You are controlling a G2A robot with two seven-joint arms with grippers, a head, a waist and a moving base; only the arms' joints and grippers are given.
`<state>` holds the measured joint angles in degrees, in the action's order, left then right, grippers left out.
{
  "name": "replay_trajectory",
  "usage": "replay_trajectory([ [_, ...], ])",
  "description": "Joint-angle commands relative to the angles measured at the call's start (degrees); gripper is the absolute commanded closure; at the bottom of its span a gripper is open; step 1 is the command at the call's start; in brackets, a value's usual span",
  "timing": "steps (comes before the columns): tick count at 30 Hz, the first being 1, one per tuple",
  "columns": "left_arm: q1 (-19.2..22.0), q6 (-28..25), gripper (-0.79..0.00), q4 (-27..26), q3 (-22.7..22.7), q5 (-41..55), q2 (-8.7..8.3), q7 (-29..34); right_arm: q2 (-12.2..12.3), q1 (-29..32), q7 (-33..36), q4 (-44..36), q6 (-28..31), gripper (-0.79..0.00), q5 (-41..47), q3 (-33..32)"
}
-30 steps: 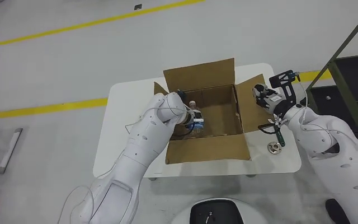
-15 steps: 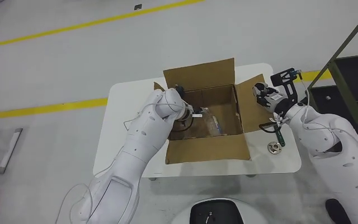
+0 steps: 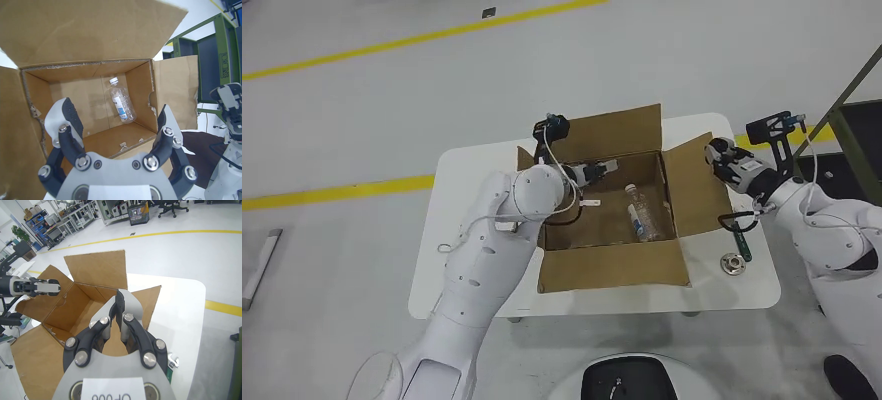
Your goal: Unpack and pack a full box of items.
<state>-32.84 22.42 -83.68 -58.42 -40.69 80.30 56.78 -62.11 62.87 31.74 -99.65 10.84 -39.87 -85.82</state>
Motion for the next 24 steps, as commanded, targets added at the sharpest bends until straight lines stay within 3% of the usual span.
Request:
replay_trajectory([
  [1, -2.6, 0.4, -0.785, -5.5, -2.4, -2.2, -0.78, 0.0, 0.0, -0.3, 0.1, -0.2, 0.0, 0.000, 0.2, 0.3],
  [5, -6.1, 0.9, -0.785, -12.8, -6.3, -4.7, -1.84, 0.2, -0.1, -1.2, 0.6, -0.1, 0.5, 0.000, 0.8, 1.3],
  [10, -8.5, 1.9, -0.785, -17.0, -9.1, -7.6, -2.58, 0.6, -0.2, -2.5, 1.1, 0.3, 0.7, 0.000, 0.2, 3.0],
  [22, -11.7, 4.8, -0.785, -19.3, -10.8, -30.6, -4.20, 1.0, -0.3, -3.8, 0.7, 1.5, 0.7, 0.000, 0.2, 4.5],
  [24, -11.7, 4.8, -0.785, -19.3, -10.8, -30.6, -4.20, 1.0, -0.3, -4.0, 0.6, 1.7, 0.8, 0.000, 0.2, 4.6],
])
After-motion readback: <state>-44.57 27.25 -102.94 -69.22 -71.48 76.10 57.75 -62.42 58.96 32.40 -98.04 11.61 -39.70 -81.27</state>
